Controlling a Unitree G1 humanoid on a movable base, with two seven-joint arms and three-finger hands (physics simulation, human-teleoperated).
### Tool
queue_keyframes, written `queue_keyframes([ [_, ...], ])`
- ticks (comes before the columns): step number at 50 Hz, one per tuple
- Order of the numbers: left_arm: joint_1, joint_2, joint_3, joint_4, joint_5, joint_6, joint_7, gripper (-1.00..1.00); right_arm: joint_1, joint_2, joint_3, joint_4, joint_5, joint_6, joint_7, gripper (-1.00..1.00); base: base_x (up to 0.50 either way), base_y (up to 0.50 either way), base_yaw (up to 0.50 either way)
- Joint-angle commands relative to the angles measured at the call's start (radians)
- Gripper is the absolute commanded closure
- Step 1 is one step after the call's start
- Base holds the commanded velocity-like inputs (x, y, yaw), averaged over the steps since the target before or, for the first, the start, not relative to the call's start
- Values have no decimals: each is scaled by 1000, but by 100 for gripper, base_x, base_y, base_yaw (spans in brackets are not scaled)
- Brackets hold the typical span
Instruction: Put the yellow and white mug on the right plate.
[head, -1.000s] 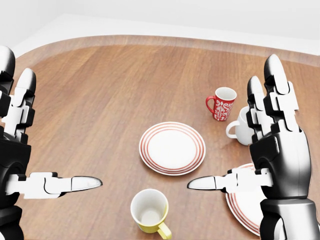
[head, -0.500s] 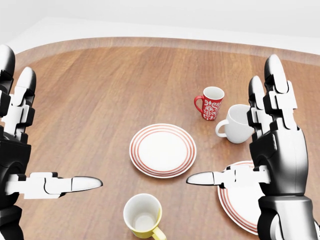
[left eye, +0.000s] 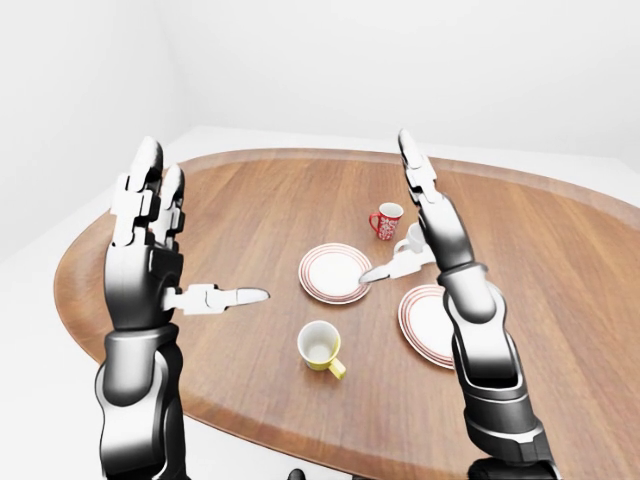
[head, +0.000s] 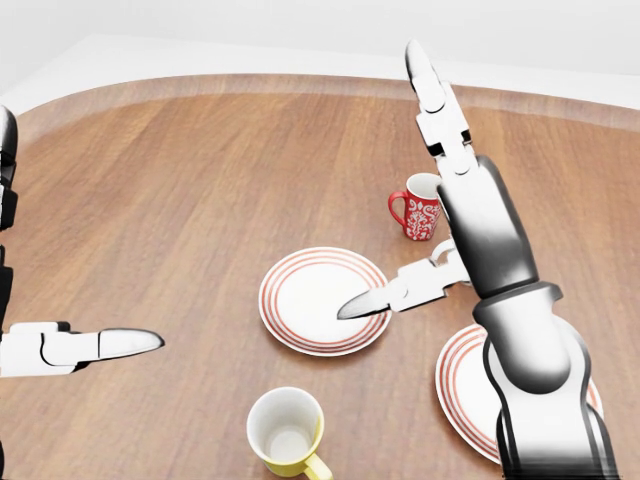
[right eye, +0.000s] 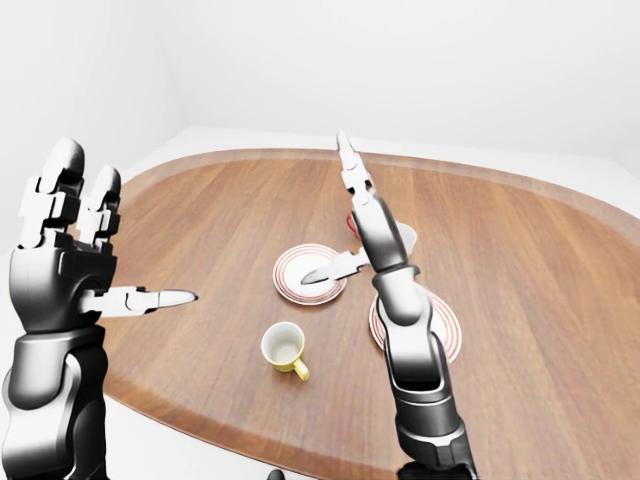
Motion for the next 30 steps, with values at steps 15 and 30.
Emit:
queue_keyframes([
  [15, -32, 35, 56, 2, -24, 0, -14, -91, -144, 8, 3, 137, -290, 0, 127, -100, 0, 0, 0],
  [30, -31, 35, 56, 2, -25, 0, -13, -91, -144, 23, -11, 139, -309, 0, 141, -100, 0, 0, 0],
])
